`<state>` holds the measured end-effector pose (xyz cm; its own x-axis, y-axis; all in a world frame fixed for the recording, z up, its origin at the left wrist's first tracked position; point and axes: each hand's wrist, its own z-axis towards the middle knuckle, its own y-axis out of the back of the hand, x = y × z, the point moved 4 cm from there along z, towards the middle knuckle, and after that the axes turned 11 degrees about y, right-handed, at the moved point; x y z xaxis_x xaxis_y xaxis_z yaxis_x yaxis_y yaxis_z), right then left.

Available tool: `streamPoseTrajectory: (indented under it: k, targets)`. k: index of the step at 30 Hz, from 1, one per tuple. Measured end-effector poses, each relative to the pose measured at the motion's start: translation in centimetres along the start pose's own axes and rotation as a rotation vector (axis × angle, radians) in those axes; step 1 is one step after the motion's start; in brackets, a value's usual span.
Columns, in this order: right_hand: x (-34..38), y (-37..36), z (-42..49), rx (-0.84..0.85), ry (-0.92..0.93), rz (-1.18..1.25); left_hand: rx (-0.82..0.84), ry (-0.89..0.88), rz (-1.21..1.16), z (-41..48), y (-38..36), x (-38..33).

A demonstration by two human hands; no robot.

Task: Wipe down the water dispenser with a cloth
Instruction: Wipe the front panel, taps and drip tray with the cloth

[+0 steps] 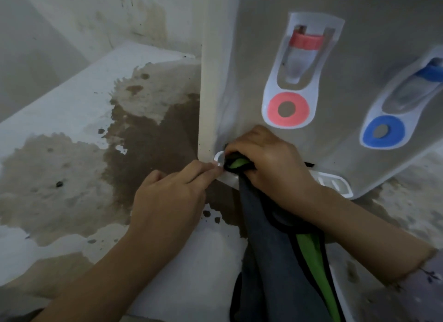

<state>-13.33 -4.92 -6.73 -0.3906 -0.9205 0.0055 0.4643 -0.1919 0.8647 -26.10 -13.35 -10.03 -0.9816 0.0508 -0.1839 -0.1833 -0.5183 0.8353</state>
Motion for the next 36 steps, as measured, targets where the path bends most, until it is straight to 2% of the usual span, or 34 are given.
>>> streamPoseTrajectory:
  k: [4, 8, 10, 12, 15, 17, 22, 25, 30, 32, 34, 36]
  targets:
    - [0.0, 0.3, 0.7, 0.081, 0.001, 0.002, 0.061, 0.004, 0.024, -0.1, -0.5, 0.0]
    - [0.1, 0.5, 0.5, 0.128, -0.018, 0.203, 0.116, 0.009, 0.017, -0.2, -0.4, -0.3]
    - [0.2, 0.4, 0.5, 0.137, -0.037, 0.196, 0.124, 0.01, 0.026, -0.3, -0.3, -0.4]
    - [0.6, 0.2, 0.8, 0.162, -0.022, 0.118, 0.115, 0.005, 0.062, -0.3, -0.2, -0.5]
    - [1.5, -0.6, 1.2, 0.204, 0.053, -0.148, 0.091, -0.002, 0.117, -0.4, -0.1, -0.6]
    - [1.7, -0.9, 1.1, 0.209, 0.037, -0.204, 0.081, -0.007, 0.143, -0.6, -0.2, -0.7]
    - [2.0, -0.9, 1.5, 0.236, -0.044, -0.138, 0.059, -0.026, 0.18, -0.9, -0.5, -0.9]
    - [1.4, -0.9, 2.1, 0.269, -0.102, 0.014, 0.05, -0.038, 0.197, -0.9, -0.5, -0.9]
    - [1.0, -1.0, 1.5, 0.136, -0.203, 0.228, 0.017, -0.051, 0.205, -0.8, -0.3, -0.9]
    - [1.1, -1.3, 1.1, 0.07, -0.286, 0.39, 0.002, -0.059, 0.22, -0.8, -0.3, -0.8]
    - [1.1, -1.0, 0.7, -0.06, -0.371, 0.598, 0.01, -0.061, 0.227, -0.8, -0.4, -0.8]
    - [0.9, -0.3, -0.3, -0.207, -0.433, 0.678, 0.027, -0.055, 0.222, -0.8, -0.4, -0.8]
